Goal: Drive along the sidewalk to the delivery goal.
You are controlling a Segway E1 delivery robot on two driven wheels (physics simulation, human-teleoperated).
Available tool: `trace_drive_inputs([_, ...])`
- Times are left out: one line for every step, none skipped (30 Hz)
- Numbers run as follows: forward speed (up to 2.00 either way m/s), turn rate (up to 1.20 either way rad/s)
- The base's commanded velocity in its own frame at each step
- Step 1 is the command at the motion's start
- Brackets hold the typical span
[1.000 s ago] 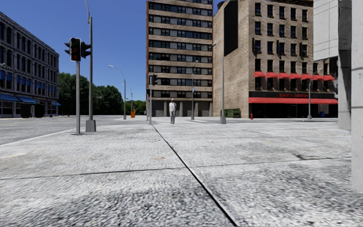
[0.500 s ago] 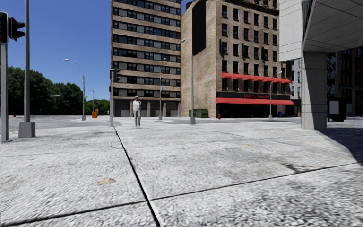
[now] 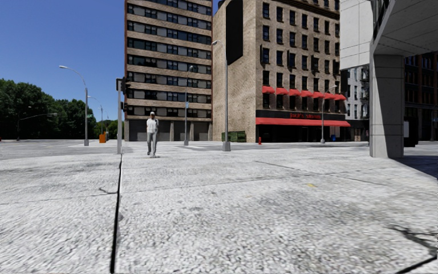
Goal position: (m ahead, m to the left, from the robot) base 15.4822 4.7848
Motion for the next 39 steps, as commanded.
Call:
trace_drive_inputs([1.98,0.00])
trace_drive_inputs([1.98,0.00])
trace_drive_inputs([1.98,0.00])
trace_drive_inputs([1.98,0.00])
trace_drive_inputs([1.98,0.00])
trace_drive_inputs([1.98,0.00])
trace_drive_inputs([1.98,0.00])
trace_drive_inputs([2.00,0.00])
trace_drive_inputs([2.00,0.00])
trace_drive_inputs([2.00,0.00])
trace_drive_inputs([2.00,0.00])
trace_drive_inputs([2.00,0.00])
trace_drive_inputs([2.00,0.00])
trace_drive_inputs([2.00,0.00])
trace_drive_inputs([2.00,0.00])
trace_drive_inputs([2.00,0.00])
trace_drive_inputs([2.00,0.00])
trace_drive_inputs([2.00,0.00])
trace_drive_inputs([2.00,0.00])
trace_drive_inputs([2.00,0.00])
trace_drive_inputs([2.00,0.00])
trace_drive_inputs([2.00,0.00])
trace_drive_inputs([2.00,0.00])
trace_drive_inputs([2.00,0.00])
trace_drive_inputs([2.00,0.00])
trace_drive_inputs([2.00,0.00])
trace_drive_inputs([2.00,0.00])
trace_drive_inputs([2.00,0.00])
trace_drive_inputs([2.00,0.00])
trace_drive_inputs([2.00,0.00])
trace_drive_inputs([2.00,0.04])
trace_drive_inputs([2.00,0.04])
trace_drive_inputs([2.00,0.09])
trace_drive_inputs([2.00,0.11])
trace_drive_inputs([2.00,0.11])
trace_drive_inputs([2.00,0.11])
trace_drive_inputs([2.00,0.11])
trace_drive_inputs([2.00,0.12])
trace_drive_inputs([2.00,0.12])
